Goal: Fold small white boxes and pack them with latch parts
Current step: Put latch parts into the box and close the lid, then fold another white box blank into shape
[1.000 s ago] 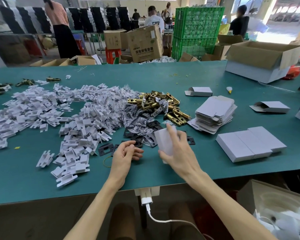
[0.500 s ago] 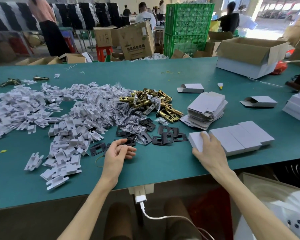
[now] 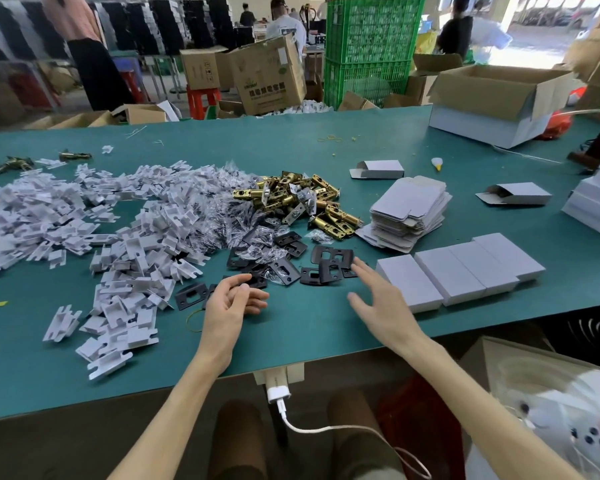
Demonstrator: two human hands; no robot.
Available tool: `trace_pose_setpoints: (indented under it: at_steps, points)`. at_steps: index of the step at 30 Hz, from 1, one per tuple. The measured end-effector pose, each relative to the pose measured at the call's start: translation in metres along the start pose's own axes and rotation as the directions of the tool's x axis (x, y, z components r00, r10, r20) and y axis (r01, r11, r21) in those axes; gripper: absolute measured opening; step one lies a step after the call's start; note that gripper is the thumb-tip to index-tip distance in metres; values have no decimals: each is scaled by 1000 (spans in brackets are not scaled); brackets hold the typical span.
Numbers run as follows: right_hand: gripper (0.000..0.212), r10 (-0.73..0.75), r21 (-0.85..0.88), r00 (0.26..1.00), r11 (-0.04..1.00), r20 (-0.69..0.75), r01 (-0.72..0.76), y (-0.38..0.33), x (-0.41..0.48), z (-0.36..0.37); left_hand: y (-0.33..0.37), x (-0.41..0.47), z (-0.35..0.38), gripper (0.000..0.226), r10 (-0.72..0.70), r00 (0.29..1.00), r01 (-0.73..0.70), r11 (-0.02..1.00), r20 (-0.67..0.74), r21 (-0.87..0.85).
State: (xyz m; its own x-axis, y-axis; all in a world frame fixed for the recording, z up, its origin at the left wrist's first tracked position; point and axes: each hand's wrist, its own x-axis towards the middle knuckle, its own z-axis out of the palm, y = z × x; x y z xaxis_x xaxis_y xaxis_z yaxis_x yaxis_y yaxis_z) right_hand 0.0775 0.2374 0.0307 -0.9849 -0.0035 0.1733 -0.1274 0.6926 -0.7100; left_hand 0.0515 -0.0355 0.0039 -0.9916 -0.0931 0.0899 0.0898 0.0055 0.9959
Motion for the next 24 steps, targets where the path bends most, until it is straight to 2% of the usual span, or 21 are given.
trace_pose_setpoints:
  at_steps: [5,13,17,20,24]
  points:
    - [57,149,14,989,989,-8,-149,12,15,4,0,-1,0,20,-3,1000,3,1000,-5,0]
    - [52,170,55,985,984,-18,-168,40,26,-18,0,0,-1,19,-13,1000,13,1000,-3,-6]
    - [47,192,-6,980,981,-59,-192,57,29,-37,-2,0,-1,19,-12,1000,12,1000,1,1]
    - [39,162,-42,983,985,-82,-166,56,36,-48,-3,2,-1,20,-10,1000,10,1000,10,19]
    - [26,0,-105,972,994,-237,-26,30,64,-55,-4,3,0,19,-11,1000,11,999,16,38]
